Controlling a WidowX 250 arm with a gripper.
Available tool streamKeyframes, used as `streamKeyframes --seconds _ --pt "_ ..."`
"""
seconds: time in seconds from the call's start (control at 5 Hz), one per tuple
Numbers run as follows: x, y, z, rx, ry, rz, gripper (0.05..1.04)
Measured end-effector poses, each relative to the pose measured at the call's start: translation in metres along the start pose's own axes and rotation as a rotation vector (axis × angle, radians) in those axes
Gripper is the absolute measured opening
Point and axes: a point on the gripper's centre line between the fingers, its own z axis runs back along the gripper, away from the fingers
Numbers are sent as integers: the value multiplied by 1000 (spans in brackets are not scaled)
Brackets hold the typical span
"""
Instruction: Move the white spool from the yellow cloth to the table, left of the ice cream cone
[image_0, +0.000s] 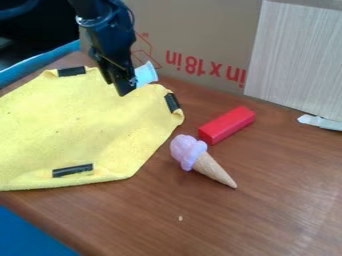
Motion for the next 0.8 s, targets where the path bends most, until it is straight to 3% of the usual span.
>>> streamKeyframes --seconds 0.4,0.6,0.8 --pt "-47 -51 45 -36 -2 -72 508" --pt "-75 -79 47 -37 35 -85 508" --pt "-89 -102 34 -30 78 -103 508"
